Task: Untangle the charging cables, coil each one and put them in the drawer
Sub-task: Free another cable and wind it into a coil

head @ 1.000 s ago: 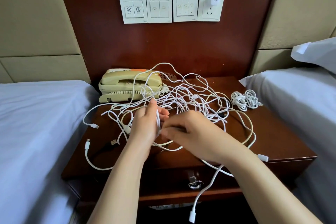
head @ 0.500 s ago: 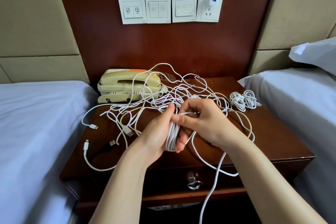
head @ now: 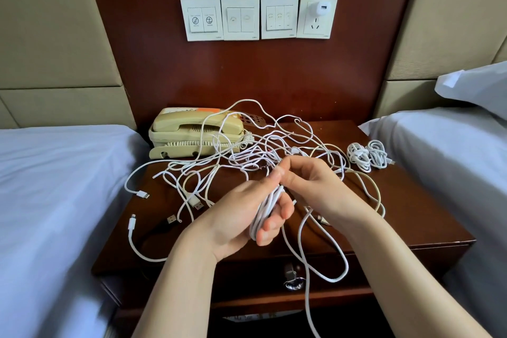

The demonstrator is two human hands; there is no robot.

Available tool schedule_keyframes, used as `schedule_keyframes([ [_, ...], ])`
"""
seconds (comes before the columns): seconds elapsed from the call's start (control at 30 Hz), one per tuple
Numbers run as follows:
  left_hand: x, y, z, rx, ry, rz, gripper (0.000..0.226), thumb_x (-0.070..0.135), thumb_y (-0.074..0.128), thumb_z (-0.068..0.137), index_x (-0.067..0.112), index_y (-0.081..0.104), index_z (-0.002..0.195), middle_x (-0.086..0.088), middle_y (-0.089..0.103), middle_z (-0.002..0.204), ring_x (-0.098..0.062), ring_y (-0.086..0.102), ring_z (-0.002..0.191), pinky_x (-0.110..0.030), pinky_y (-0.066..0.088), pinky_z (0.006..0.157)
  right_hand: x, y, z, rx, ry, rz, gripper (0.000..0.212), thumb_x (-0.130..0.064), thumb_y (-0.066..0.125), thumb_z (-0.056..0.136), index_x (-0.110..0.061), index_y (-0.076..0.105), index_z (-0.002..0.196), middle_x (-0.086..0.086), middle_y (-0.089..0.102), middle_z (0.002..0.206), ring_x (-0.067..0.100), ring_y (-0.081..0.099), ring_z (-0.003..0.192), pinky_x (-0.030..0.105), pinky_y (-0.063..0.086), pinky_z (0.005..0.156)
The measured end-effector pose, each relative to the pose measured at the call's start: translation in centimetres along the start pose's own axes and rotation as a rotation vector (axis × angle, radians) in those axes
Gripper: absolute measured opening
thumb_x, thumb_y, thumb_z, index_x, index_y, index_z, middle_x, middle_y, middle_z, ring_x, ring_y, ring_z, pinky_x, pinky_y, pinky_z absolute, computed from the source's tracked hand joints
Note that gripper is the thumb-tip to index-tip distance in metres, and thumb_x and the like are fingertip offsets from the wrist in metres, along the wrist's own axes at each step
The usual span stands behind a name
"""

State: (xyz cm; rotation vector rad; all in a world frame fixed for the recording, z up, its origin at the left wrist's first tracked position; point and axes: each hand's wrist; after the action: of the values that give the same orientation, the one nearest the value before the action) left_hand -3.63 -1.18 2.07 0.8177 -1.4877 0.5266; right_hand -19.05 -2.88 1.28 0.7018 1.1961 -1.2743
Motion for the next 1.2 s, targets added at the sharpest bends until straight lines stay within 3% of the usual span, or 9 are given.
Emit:
schedule_keyframes([
  [0.2, 0.1, -0.6, 0.1, 0.122, 0.083, -0.184, 0.050, 0.040, 0.034, 0.091, 0.010, 0.052, 0.055, 0.004, 0.033, 0.039, -0.005, 0.028, 0.030, -0.016, 0.023, 0.035, 1.3, 1.0, -0.2, -0.006, 0.077, -0.050, 0.034, -0.017, 0.045, 0.099, -0.007, 0.057, 0.069, -0.013, 0.035, 0.045, 0.000, 0.027, 0.040, 0.010, 0.024, 0.042],
  [0.33, 0.2, -0.9, 0.3, 0.262, 0.141, -0.320, 0.056, 0.036, 0.027, 0.099, 0.008, 0.050, 0.056, 0.003, 0.032, 0.039, -0.005, 0.027, 0.030, -0.018, 0.019, 0.037, 1.8, 1.6, -0.3, -0.103, 0.149, -0.145, 0.037, -0.016, 0.042, 0.100, 0.013, 0.056, 0.081, -0.014, 0.033, 0.041, 0.002, 0.025, 0.037, 0.011, 0.023, 0.040],
  [0.47, 0.5, -0.9, 0.8, 0.412, 0.183, -0.458, 0.054, 0.036, 0.024, 0.101, 0.005, 0.044, 0.062, 0.004, 0.031, 0.036, -0.004, 0.026, 0.027, -0.014, 0.021, 0.031, 1.1, 2.9, -0.6, -0.197, 0.130, -0.346, 0.048, -0.017, 0.044, 0.100, -0.031, 0.058, 0.056, -0.011, 0.037, 0.045, 0.004, 0.029, 0.043, 0.015, 0.027, 0.046],
  [0.63, 0.7, -1.4, 1.3, 0.613, 0.191, -0.516, 0.053, 0.037, 0.022, 0.102, 0.008, 0.042, 0.063, 0.005, 0.030, 0.032, -0.005, 0.026, 0.024, -0.009, 0.019, 0.031, -0.1, 4.1, -1.4, -0.299, 0.074, -0.575, 0.038, -0.017, 0.047, 0.097, -0.007, 0.047, 0.060, 0.000, 0.034, 0.055, 0.010, 0.029, 0.047, 0.021, 0.026, 0.049],
  [0.77, 0.4, -1.9, 1.8, 0.765, 0.231, -0.443, 0.054, 0.034, 0.024, 0.103, 0.005, 0.046, 0.063, 0.004, 0.037, 0.032, -0.008, 0.031, 0.024, -0.010, 0.025, 0.032, -1.3, 4.4, -1.9, -0.350, 0.050, -0.621, 0.028, -0.022, 0.049, 0.098, -0.004, 0.070, 0.091, 0.007, 0.048, 0.056, 0.011, 0.036, 0.046, 0.015, 0.033, 0.049],
  [0.9, -0.3, -1.9, 2.1, 0.863, 0.232, -0.149, 0.057, 0.033, 0.026, 0.103, 0.004, 0.052, 0.061, 0.001, 0.048, 0.035, -0.010, 0.043, 0.028, -0.012, 0.034, 0.034, -2.7, 4.1, -2.0, -0.313, -0.020, -0.646, 0.025, -0.021, 0.052, 0.096, -0.008, 0.071, 0.086, 0.000, 0.050, 0.056, 0.007, 0.043, 0.050, 0.016, 0.032, 0.050],
  [1.0, -0.7, -1.4, 2.1, 0.858, 0.182, 0.117, 0.058, 0.034, 0.028, 0.102, 0.008, 0.058, 0.059, 0.002, 0.055, 0.038, -0.008, 0.049, 0.032, -0.016, 0.039, 0.039, -3.4, 3.3, -1.8, -0.218, -0.064, -0.644, 0.026, -0.020, 0.053, 0.094, -0.004, 0.065, 0.079, 0.008, 0.054, 0.061, 0.015, 0.042, 0.054, 0.020, 0.028, 0.050],
  [1.1, -0.8, -1.0, 2.1, 0.689, 0.148, 0.051, 0.065, 0.039, 0.031, 0.101, 0.013, 0.062, 0.049, -0.002, 0.056, 0.042, -0.014, 0.053, 0.039, -0.023, 0.044, 0.048, -3.3, 2.0, -1.6, -0.065, -0.065, -0.589, 0.028, -0.019, 0.055, 0.094, -0.009, 0.064, 0.070, -0.007, 0.053, 0.050, 0.008, 0.044, 0.047, 0.016, 0.030, 0.049],
  [1.2, -0.9, -0.3, 2.1, 0.492, 0.080, 0.091, 0.065, 0.044, 0.028, 0.099, 0.009, 0.062, 0.056, -0.007, 0.055, 0.045, -0.018, 0.052, 0.038, -0.021, 0.041, 0.041, -2.8, 1.1, -1.4, 0.032, -0.081, -0.532, 0.029, -0.022, 0.059, 0.092, -0.016, 0.060, 0.064, -0.011, 0.061, 0.050, 0.002, 0.058, 0.052, 0.017, 0.042, 0.059],
])
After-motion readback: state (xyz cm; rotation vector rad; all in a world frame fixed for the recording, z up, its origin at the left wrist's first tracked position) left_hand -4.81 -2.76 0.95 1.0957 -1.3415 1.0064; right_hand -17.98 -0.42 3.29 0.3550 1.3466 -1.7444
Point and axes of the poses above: each hand's wrist, its own z-axis towards the middle knuckle, its own y-axis out of the palm, x = y × z
